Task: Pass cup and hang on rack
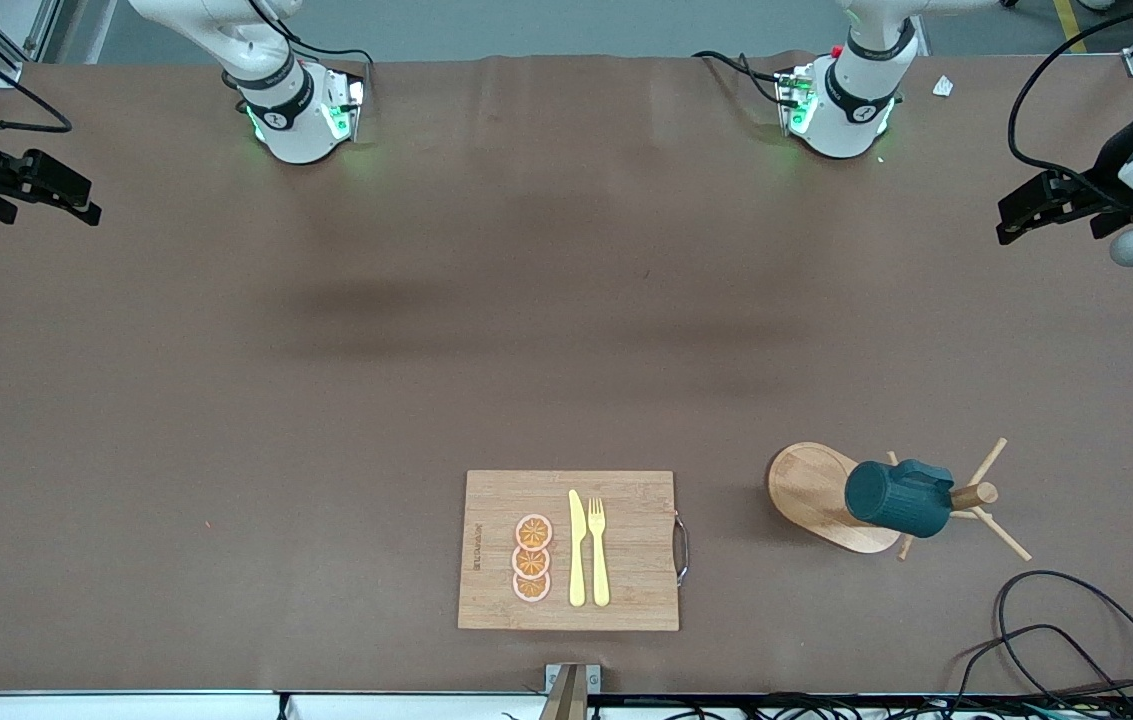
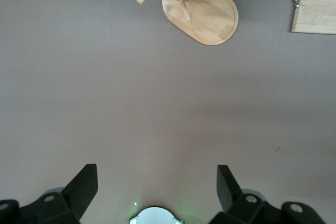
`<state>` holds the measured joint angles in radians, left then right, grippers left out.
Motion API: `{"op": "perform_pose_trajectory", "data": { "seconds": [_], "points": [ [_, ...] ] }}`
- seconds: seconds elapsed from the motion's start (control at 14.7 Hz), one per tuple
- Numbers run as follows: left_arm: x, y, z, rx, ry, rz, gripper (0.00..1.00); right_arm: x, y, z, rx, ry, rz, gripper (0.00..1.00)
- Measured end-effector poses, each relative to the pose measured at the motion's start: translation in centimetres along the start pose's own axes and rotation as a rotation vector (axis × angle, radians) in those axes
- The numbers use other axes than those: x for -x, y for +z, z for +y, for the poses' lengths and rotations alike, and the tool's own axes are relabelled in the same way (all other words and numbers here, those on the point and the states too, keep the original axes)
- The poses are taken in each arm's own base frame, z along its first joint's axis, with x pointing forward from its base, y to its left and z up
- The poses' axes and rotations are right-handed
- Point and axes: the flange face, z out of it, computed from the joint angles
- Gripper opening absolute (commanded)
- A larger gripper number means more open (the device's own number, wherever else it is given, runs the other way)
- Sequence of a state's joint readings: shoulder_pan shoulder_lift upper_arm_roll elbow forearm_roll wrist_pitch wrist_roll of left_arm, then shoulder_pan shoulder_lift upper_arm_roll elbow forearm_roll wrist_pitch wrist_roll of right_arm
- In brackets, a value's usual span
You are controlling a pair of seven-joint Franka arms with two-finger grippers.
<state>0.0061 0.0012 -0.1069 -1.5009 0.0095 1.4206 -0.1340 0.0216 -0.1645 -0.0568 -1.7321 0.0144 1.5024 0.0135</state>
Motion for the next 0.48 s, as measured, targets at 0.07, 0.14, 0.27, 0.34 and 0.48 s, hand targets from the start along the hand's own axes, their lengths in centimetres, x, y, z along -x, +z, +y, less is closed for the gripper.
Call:
{"op": "perform_pose_trajectory", "data": {
  "seconds": [0.07,0.14,0.27,0.34,0.48],
  "points": [
    [0.0,0.0,0.0,0.003,0.004,0.001,1.00,0.0,0.0,0.0,0.000,0.000,0.000,1.00],
    [0.0,0.0,0.0,0.004,0.007,0.003,1.00,0.0,0.0,0.0,0.000,0.000,0.000,1.00],
    [-0.1,-0.1,0.2,0.005,0.017,0.011,1.00,0.0,0.0,0.2,0.000,-0.010,0.000,1.00],
    [-0.1,-0.2,0.3,0.005,0.020,0.013,1.00,0.0,0.0,0.5,0.000,-0.013,0.000,1.00],
    [0.0,-0.1,0.3,0.004,0.022,0.011,1.00,0.0,0.0,1.4,0.006,-0.010,0.001,1.00]
  ]
}}
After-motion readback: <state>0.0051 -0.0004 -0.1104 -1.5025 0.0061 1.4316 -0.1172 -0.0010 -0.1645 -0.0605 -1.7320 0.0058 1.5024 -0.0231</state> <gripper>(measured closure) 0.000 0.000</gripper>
